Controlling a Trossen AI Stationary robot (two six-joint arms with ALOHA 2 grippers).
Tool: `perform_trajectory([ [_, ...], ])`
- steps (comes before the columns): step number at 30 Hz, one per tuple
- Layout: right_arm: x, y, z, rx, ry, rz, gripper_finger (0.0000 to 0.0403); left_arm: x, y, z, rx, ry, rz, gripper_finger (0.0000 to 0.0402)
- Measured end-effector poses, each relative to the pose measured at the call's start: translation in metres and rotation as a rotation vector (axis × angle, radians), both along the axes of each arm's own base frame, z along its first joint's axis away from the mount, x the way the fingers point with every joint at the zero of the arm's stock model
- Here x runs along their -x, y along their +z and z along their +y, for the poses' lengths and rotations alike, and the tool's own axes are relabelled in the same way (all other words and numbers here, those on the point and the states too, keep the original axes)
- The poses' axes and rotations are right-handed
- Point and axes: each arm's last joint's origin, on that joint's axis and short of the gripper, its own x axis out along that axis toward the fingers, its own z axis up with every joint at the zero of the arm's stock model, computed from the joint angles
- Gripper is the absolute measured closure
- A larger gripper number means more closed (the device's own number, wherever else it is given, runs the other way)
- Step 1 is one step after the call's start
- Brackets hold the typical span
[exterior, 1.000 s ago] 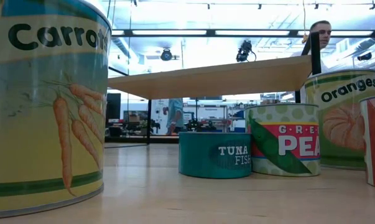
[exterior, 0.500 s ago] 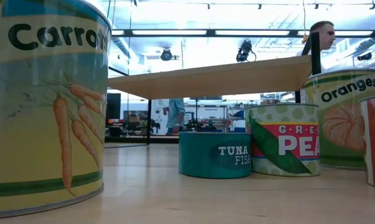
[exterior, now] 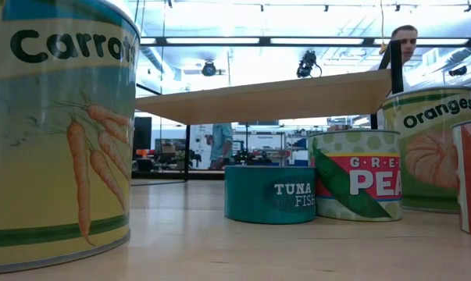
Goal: Pick and place cans onto a shelf
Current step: Put the canned peaches on the shelf
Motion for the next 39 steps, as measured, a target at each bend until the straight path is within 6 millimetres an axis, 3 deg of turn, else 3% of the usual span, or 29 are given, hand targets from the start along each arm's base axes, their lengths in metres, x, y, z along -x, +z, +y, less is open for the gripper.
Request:
perform_trajectory([
  [8,-0.001,-0.014,0.008,-0.084,0.015,-0.059,0.0004,0.000,0.000,0.000,-0.001,0.000,0.003,0.0134],
  [17,0.003,-0.031,-0.005,-0.026,-0.024,-0.019,0.0003,0.000,-0.001,0.000,0.013,-0.011,-0.006,0.0134],
  [39,-0.030,-0.044,-0.030,-0.046,-0.066,-0.047,0.0012,-0.001,-0.001,0.000,0.012,-0.012,-0.002,0.0134],
])
